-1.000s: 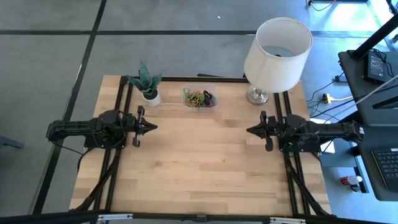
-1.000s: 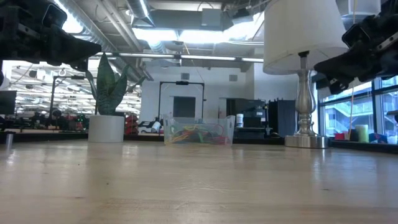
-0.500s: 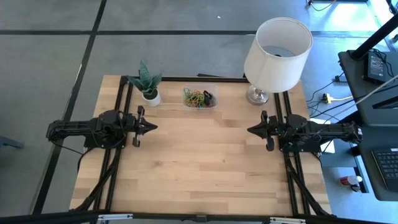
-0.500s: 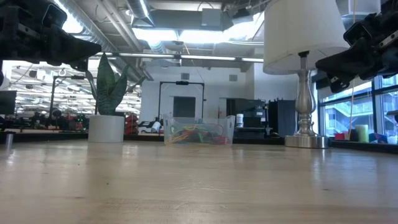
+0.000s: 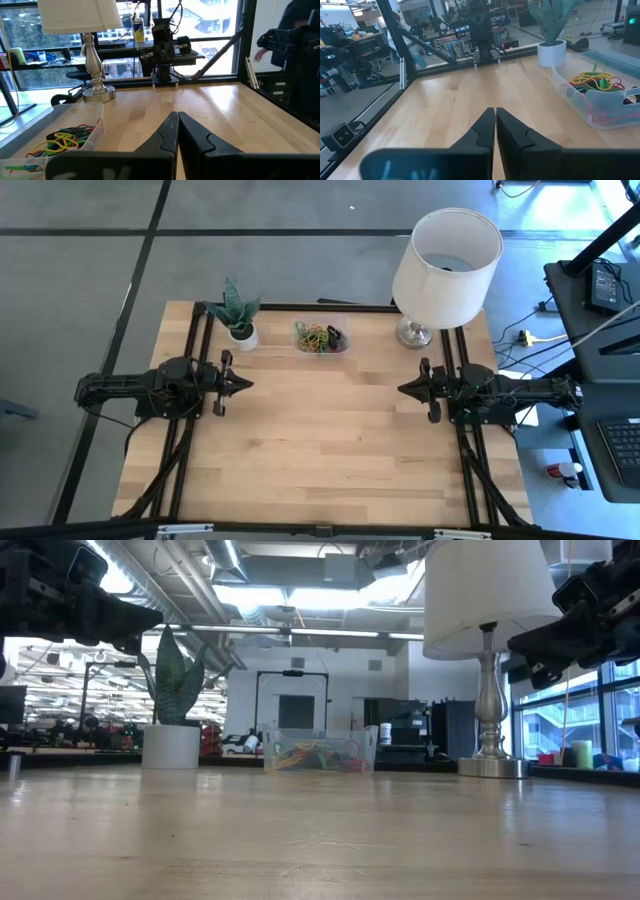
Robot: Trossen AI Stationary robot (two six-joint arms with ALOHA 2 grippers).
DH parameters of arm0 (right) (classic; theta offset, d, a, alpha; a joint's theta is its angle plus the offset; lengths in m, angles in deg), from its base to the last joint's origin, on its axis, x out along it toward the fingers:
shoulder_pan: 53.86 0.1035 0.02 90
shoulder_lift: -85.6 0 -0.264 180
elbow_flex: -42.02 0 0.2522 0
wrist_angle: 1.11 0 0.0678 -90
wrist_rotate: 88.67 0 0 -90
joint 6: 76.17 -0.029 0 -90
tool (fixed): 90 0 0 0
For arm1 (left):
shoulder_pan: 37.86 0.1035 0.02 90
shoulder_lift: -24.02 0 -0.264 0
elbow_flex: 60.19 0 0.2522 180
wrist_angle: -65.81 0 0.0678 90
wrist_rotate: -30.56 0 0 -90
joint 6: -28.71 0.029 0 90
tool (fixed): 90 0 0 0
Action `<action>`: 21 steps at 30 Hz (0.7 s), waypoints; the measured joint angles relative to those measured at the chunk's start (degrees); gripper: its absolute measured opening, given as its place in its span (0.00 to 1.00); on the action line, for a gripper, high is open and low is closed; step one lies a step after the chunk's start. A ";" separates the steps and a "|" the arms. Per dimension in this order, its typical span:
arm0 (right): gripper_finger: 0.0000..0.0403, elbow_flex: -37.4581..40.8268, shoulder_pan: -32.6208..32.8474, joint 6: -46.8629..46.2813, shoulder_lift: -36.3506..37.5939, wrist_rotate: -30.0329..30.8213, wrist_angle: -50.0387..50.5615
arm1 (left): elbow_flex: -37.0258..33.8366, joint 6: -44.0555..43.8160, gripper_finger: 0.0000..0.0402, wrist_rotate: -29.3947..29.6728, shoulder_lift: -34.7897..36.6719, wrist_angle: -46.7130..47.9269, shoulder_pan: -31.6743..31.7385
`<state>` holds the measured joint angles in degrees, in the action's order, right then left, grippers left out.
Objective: Pick and place rubber bands into bin
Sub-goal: Return to Home Position
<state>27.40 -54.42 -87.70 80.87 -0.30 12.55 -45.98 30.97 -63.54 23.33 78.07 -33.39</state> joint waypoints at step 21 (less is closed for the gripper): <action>0.03 -0.11 -0.02 0.00 4.44 0.02 -1.60 | 0.02 0.00 0.01 0.01 0.00 0.00 0.00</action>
<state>27.29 -54.44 -87.70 85.31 -0.28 10.96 -45.97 30.97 -63.53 23.33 78.07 -33.39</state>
